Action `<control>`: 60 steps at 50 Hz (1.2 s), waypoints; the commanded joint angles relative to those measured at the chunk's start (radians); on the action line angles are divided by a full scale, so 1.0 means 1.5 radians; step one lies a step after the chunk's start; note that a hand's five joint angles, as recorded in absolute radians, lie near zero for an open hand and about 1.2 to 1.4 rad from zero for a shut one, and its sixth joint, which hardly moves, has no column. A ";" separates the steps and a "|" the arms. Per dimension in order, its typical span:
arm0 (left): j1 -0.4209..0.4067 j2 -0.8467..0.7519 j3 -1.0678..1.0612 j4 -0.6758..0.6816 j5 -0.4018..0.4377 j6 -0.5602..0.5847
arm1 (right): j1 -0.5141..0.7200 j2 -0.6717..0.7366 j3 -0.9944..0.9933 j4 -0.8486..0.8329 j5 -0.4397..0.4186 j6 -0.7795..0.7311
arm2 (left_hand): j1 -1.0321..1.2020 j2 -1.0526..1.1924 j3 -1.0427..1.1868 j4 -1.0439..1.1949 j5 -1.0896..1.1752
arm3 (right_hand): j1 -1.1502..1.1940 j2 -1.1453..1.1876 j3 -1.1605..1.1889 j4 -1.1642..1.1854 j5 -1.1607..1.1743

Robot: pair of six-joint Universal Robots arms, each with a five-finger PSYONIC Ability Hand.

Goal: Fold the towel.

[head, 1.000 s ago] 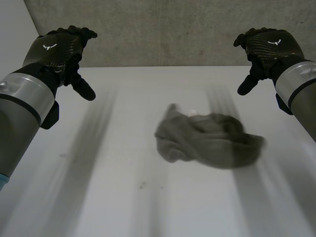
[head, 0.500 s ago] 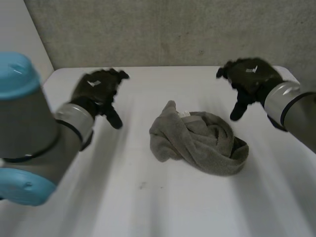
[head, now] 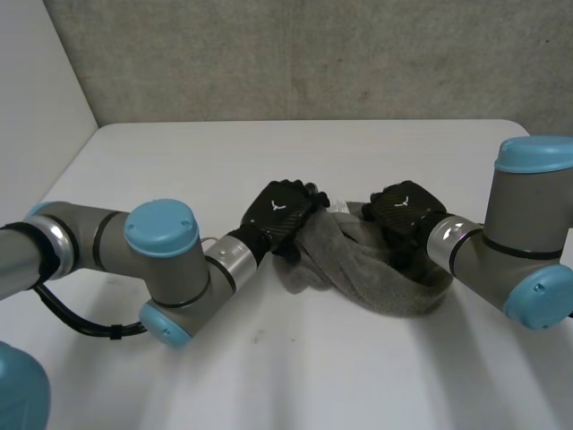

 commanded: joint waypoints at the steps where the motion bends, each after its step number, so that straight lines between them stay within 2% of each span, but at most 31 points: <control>1: -0.001 -0.012 0.019 0.006 0.003 -0.001 | 0.005 0.011 -0.020 -0.015 0.001 -0.004 | 0.652 0.652 0.652 0.656 0.656 | 0.727 0.731 0.736 0.731 0.728; 7: -0.001 0.031 0.015 0.053 -0.059 0.007 | 0.009 -0.010 -0.041 -0.091 0.003 0.038 | 0.653 0.654 0.654 0.657 0.657 | 0.744 0.748 0.753 0.748 0.745; 9: 0.001 0.087 -0.001 0.081 -0.128 0.012 | 0.014 -0.045 -0.036 -0.166 0.004 0.094 | 0.653 0.654 0.654 0.657 0.657 | 0.744 0.748 0.753 0.748 0.745; 10: 0.001 0.088 -0.001 0.081 -0.128 0.012 | 0.014 -0.045 -0.036 -0.166 0.004 0.094 | 0.653 0.654 0.654 0.657 0.657 | 0.744 0.748 0.753 0.748 0.745; 12: 0.006 0.159 -0.037 0.091 -0.189 0.012 | 0.034 -0.074 -0.018 -0.242 0.004 0.155 | 0.653 0.654 0.654 0.657 0.657 | 0.744 0.748 0.753 0.748 0.745; 14: 0.006 0.201 -0.059 0.090 -0.209 0.014 | 0.044 -0.081 -0.007 -0.272 0.004 0.180 | 0.653 0.654 0.654 0.657 0.657 | 0.744 0.748 0.753 0.748 0.745; 15: 0.006 0.201 -0.059 0.090 -0.210 0.014 | 0.045 -0.081 -0.007 -0.272 0.004 0.180 | 0.653 0.654 0.654 0.657 0.657 | 0.744 0.748 0.753 0.748 0.745; 17: 0.008 0.275 -0.116 0.087 -0.232 0.018 | 0.064 -0.088 0.009 -0.305 0.005 0.215 | 0.653 0.654 0.654 0.657 0.657 | 0.744 0.748 0.753 0.748 0.745; 18: 0.008 0.276 -0.117 0.087 -0.232 0.018 | 0.064 -0.088 0.009 -0.305 0.005 0.215 | 0.653 0.654 0.654 0.657 0.657 | 0.744 0.748 0.753 0.748 0.745; 20: 0.001 0.343 -0.179 0.078 -0.234 0.025 | 0.083 -0.100 0.026 -0.301 0.009 0.231 | 0.653 0.654 0.654 0.657 0.657 | 0.744 0.748 0.753 0.748 0.745; 27: -0.001 0.426 -0.294 0.062 -0.233 0.060 | 0.080 -0.150 0.066 -0.287 0.008 0.229 | 0.650 0.650 0.650 0.654 0.654 | 0.744 0.748 0.753 0.748 0.745; 28: -0.002 0.425 -0.306 0.060 -0.235 0.065 | 0.079 -0.168 0.068 -0.285 0.009 0.231 | 0.440 0.441 0.441 0.444 0.444 | 0.744 0.748 0.753 0.748 0.745; 29: -0.002 0.425 -0.306 0.060 -0.235 0.065 | 0.079 -0.168 0.068 -0.285 0.009 0.231 | 0.438 0.439 0.439 0.442 0.442 | 0.744 0.748 0.753 0.748 0.745; 30: -0.004 0.422 -0.310 0.059 -0.237 0.066 | 0.079 -0.191 0.070 -0.281 0.009 0.232 | 0.163 0.164 0.164 0.167 0.167 | 0.744 0.748 0.753 0.748 0.745; 31: -0.004 0.422 -0.310 0.059 -0.237 0.066 | 0.079 -0.191 0.070 -0.281 0.009 0.232 | 0.160 0.161 0.161 0.164 0.164 | 0.744 0.748 0.753 0.748 0.745; 32: -0.007 0.414 -0.309 0.060 -0.238 0.067 | 0.080 -0.218 0.069 -0.271 0.008 0.232 | -0.024 -0.023 -0.023 -0.020 -0.020 | 0.744 0.748 0.753 0.748 0.745; 33: -0.007 0.401 -0.304 0.061 -0.241 0.063 | 0.081 -0.244 0.067 -0.257 0.007 0.232 | -0.090 -0.089 -0.089 -0.085 -0.085 | 0.744 0.748 0.753 0.748 0.745; 37: -0.001 0.353 -0.282 0.063 -0.241 0.053 | 0.082 -0.292 0.066 -0.223 0.002 0.232 | -0.128 -0.127 -0.127 -0.123 -0.123 | 0.744 0.748 0.753 0.748 0.745; 39: 0.002 0.296 -0.251 0.062 -0.240 0.011 | 0.082 -0.310 0.066 -0.210 0.001 0.232 | -0.145 -0.144 -0.144 -0.141 -0.141 | 0.744 0.748 0.753 0.748 0.745; 42: 0.003 0.267 -0.235 0.064 -0.239 -0.024 | 0.081 -0.342 0.073 -0.197 0.001 0.232 | -0.151 -0.150 -0.150 -0.147 -0.147 | 0.744 0.748 0.753 0.748 0.745; 44: 0.005 0.206 -0.196 0.065 -0.234 -0.094 | 0.082 -0.373 0.084 -0.189 0.002 0.233 | -0.155 -0.154 -0.154 -0.151 -0.151 | 0.744 0.748 0.753 0.748 0.745; 48: -0.001 0.145 -0.148 0.054 -0.224 -0.144 | 0.080 -0.400 0.100 -0.184 0.001 0.232 | -0.147 -0.146 -0.146 -0.143 -0.143 | 0.744 0.748 0.753 0.748 0.745; 53: -0.012 0.084 -0.118 0.016 -0.169 -0.169 | 0.079 -0.423 0.112 -0.184 0.003 0.232 | -0.131 -0.131 -0.131 -0.127 -0.127 | 0.744 0.748 0.753 0.748 0.745; 55: -0.022 0.066 -0.117 -0.006 -0.128 -0.169 | 0.079 -0.434 0.115 -0.185 0.006 0.232 | -0.081 -0.080 -0.080 -0.077 -0.077 | 0.744 0.748 0.753 0.748 0.745; 56: -0.022 0.066 -0.117 -0.007 -0.128 -0.169 | 0.079 -0.434 0.115 -0.186 0.006 0.232 | -0.081 -0.080 -0.080 -0.076 -0.076 | 0.744 0.748 0.753 0.748 0.745; 57: -0.024 0.065 -0.117 -0.014 -0.113 -0.169 | 0.079 -0.437 0.117 -0.186 0.006 0.232 | -0.001 0.000 0.000 0.003 0.003 | 0.744 0.748 0.753 0.748 0.745; 58: -0.024 0.065 -0.117 -0.014 -0.113 -0.169 | 0.079 -0.437 0.117 -0.186 0.006 0.232 | 0.000 0.000 0.000 0.004 0.004 | 0.744 0.748 0.753 0.748 0.745; 60: -0.024 0.066 -0.118 -0.021 -0.097 -0.170 | 0.076 -0.436 0.115 -0.187 0.007 0.232 | 0.105 0.106 0.106 0.109 0.109 | 0.744 0.748 0.753 0.748 0.745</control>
